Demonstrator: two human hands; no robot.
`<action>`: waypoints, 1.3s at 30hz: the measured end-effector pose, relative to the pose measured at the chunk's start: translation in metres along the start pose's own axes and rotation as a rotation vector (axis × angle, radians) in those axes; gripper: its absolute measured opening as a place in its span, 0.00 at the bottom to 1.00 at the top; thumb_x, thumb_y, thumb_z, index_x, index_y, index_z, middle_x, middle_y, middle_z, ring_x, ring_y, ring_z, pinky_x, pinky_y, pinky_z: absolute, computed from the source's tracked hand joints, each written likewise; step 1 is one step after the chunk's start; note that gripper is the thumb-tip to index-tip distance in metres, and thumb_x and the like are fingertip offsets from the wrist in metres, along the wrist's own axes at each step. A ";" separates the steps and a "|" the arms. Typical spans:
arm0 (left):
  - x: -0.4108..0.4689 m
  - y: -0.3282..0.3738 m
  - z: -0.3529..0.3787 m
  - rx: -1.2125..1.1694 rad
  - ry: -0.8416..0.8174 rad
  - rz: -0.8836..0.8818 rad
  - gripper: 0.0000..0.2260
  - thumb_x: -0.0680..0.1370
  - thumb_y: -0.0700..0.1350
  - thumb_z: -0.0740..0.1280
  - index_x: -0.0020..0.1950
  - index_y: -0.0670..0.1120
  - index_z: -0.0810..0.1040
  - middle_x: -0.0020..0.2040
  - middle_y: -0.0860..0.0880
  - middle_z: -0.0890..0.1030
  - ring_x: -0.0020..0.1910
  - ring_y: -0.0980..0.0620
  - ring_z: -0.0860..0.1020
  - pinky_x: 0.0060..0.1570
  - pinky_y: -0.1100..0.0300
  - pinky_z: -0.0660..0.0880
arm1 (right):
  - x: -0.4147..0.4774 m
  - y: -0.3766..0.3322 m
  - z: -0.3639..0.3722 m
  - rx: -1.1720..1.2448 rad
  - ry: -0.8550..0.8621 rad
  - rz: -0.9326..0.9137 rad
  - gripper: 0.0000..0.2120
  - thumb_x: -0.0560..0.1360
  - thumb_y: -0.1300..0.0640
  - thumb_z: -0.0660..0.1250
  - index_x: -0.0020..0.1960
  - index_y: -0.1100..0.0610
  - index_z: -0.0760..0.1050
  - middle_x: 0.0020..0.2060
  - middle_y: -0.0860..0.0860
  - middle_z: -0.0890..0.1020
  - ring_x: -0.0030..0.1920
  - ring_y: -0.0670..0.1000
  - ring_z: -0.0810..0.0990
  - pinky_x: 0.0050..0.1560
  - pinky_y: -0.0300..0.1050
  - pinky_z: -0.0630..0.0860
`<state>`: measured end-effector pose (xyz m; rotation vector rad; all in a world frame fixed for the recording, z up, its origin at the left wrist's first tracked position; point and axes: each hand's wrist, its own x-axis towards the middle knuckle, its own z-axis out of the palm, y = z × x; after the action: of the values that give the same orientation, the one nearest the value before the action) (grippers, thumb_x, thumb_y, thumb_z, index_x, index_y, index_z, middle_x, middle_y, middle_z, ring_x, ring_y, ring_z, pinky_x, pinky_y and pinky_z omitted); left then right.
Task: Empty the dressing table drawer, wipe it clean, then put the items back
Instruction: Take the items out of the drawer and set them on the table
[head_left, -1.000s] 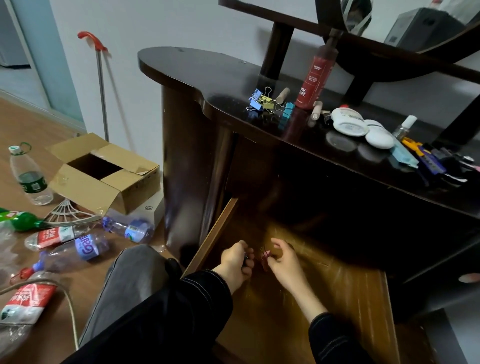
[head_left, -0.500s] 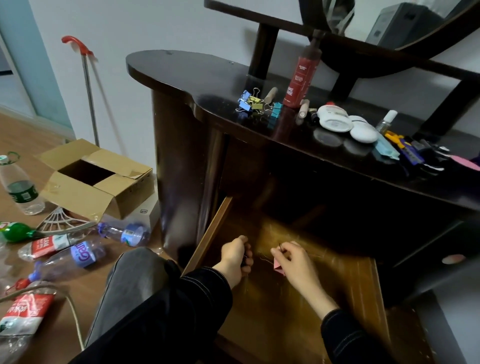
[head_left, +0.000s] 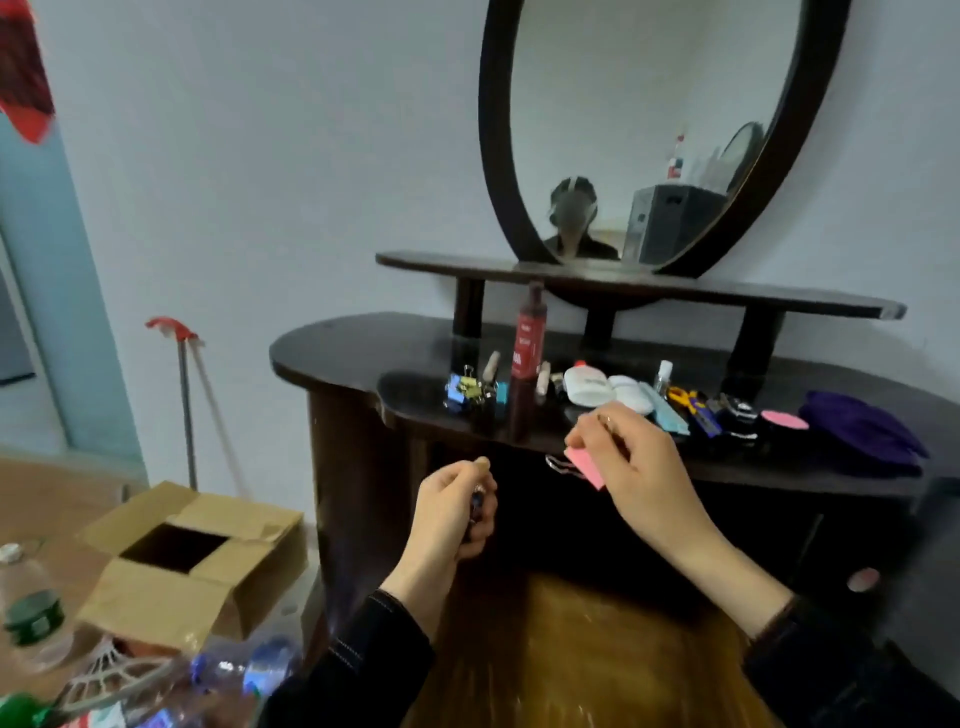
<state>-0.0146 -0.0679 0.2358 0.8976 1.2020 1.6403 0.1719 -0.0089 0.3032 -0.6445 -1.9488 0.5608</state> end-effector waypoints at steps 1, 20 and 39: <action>0.003 0.019 0.000 0.053 0.003 0.056 0.14 0.81 0.50 0.65 0.36 0.49 0.76 0.29 0.49 0.71 0.23 0.54 0.64 0.22 0.66 0.55 | 0.018 0.001 0.004 0.000 0.025 0.031 0.15 0.83 0.52 0.62 0.41 0.53 0.80 0.40 0.46 0.82 0.45 0.46 0.81 0.48 0.39 0.75; 0.150 0.072 -0.004 1.456 0.070 1.008 0.09 0.81 0.53 0.65 0.45 0.50 0.74 0.39 0.58 0.68 0.31 0.60 0.67 0.29 0.70 0.59 | 0.116 0.063 0.060 -0.312 0.127 0.329 0.17 0.82 0.51 0.60 0.35 0.53 0.69 0.31 0.48 0.76 0.32 0.47 0.76 0.29 0.45 0.67; 0.161 0.071 -0.009 1.490 -0.034 0.773 0.09 0.79 0.58 0.66 0.55 0.55 0.75 0.50 0.60 0.73 0.50 0.59 0.73 0.43 0.65 0.71 | 0.114 0.068 0.057 -0.241 0.174 0.404 0.11 0.79 0.49 0.65 0.39 0.51 0.73 0.35 0.44 0.76 0.37 0.46 0.77 0.35 0.45 0.71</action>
<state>-0.0956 0.0706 0.3095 2.4973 2.2139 0.9412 0.0902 0.1096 0.3110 -1.2162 -1.7427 0.4974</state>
